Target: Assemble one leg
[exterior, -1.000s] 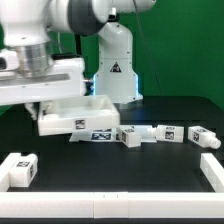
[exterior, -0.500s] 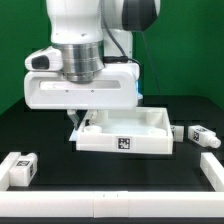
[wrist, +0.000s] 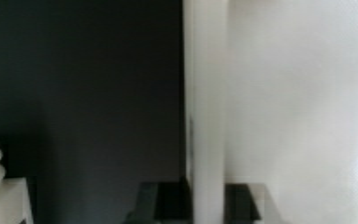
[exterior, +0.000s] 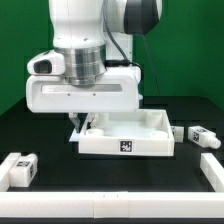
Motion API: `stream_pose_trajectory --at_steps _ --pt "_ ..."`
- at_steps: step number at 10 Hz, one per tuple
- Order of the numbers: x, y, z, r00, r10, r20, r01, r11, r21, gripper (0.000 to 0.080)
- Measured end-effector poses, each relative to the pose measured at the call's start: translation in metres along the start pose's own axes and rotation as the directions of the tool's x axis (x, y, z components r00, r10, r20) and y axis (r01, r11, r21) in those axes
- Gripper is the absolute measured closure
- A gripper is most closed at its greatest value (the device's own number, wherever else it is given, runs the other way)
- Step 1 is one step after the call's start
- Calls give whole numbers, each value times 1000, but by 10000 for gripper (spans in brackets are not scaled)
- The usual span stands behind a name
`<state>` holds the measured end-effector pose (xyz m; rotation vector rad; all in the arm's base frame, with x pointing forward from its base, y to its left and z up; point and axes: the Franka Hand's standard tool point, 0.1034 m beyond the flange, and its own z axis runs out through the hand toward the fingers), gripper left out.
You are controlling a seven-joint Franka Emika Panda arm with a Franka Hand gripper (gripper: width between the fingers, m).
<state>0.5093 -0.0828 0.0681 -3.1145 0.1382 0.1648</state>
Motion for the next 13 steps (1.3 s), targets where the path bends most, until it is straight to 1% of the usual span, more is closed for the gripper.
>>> stream_pose_trajectory --at_steps 1,2,3,6,7,8,13 --pt "9 -4 -2 1000 1 2 -1 1000 -1 744" --pt "24 -15 1 1000 -7 -8 7 1000 -4 744" --pt "34 -23 8 1000 -23 -11 23 1000 -8 744" --pt "46 -50 42 1000 -31 -6 31 999 -18 744" --pt "40 -63 52 999 -24 -21 24 999 -22 744" --pt "40 -65 54 999 -35 -26 34 999 -27 744" --pt "40 -64 54 999 -34 -30 33 999 -27 744"
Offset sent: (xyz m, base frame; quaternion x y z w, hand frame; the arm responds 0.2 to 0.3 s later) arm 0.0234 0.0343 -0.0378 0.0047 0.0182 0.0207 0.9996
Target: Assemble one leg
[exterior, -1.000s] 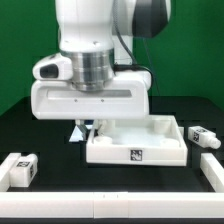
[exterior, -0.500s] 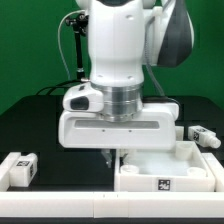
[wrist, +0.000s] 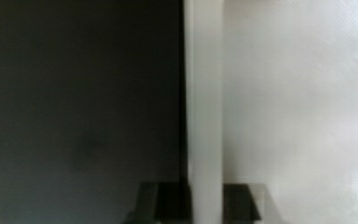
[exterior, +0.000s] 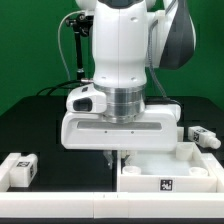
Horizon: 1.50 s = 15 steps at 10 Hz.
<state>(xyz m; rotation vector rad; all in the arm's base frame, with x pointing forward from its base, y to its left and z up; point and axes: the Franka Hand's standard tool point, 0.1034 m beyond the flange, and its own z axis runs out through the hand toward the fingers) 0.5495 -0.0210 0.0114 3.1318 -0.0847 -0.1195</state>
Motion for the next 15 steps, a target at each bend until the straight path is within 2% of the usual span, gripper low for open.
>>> stream_pose_trajectory --at_steps 2,5,6,9,15 --pt "7 -1 0 1000 -2 -1 2 1000 -2 744" --pt "36 -2 -2 1000 -1 -13 1 1000 -4 744" --pt "41 -2 -3 1000 3 -19 -4 1000 -7 744" --pt "43 1 -7 999 50 -7 -50 999 1 744" --pt "43 1 -6 999 31 -19 -31 1000 -4 744"
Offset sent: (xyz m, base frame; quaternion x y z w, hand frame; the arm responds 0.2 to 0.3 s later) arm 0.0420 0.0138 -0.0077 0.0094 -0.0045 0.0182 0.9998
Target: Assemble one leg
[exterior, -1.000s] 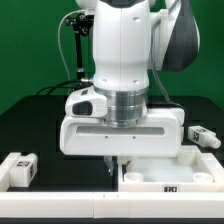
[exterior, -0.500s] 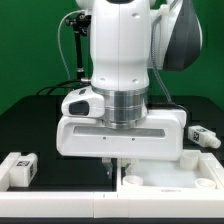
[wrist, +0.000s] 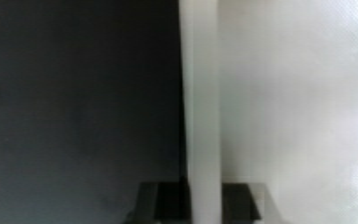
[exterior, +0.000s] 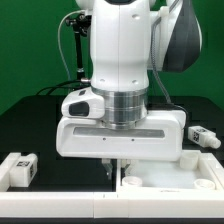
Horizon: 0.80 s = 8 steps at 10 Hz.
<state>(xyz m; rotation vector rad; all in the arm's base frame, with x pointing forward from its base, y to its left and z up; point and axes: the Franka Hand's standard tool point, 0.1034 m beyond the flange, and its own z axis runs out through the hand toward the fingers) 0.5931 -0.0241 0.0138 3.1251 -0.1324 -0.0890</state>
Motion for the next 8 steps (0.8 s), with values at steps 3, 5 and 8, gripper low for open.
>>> stream_pose_trajectory --at_steps 3,5,8 --pt "5 -3 2 1000 -3 11 3 1000 -2 741" --pt "5 -3 2 1000 -11 16 11 1000 -11 741" --pt "5 -3 2 1000 -22 16 22 1000 -10 741"
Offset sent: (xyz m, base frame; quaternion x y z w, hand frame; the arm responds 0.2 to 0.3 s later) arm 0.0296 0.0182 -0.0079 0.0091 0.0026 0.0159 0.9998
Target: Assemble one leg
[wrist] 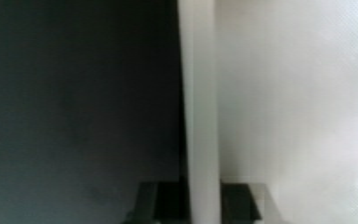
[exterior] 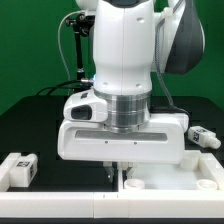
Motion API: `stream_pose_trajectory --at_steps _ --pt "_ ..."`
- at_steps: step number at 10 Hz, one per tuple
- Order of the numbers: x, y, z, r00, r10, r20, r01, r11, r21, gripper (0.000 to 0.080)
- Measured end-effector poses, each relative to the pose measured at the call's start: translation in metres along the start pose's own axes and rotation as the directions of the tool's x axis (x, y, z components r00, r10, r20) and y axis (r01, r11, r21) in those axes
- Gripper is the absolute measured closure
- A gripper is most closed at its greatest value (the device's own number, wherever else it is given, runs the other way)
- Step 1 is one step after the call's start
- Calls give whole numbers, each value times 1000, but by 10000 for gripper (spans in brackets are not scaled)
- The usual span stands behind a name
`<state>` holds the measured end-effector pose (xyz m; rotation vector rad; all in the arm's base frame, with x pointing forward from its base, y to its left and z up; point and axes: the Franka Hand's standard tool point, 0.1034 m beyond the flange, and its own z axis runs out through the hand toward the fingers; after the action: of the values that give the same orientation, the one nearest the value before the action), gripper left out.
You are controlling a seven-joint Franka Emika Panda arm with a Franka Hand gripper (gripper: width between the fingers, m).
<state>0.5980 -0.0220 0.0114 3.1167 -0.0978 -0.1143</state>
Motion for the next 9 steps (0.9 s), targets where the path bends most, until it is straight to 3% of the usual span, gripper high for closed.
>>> stream_pose_trajectory --at_steps 1,2,3,4,5,6,9 --pt "0 1 -2 1000 -2 2 2 1000 2 660" --pt "-3 6 -13 1000 -8 10 8 1000 6 466" --pt "-10 11 -25 1000 -19 8 19 1000 10 466" --pt "-26 13 -32 1000 -18 17 18 1000 15 284" --pt "-40 13 -40 999 -22 24 22 1000 20 284" --pt "-53 11 -48 1000 0 27 -1 1000 24 179" --pt "-55 10 -46 999 10 32 -11 1000 23 153"
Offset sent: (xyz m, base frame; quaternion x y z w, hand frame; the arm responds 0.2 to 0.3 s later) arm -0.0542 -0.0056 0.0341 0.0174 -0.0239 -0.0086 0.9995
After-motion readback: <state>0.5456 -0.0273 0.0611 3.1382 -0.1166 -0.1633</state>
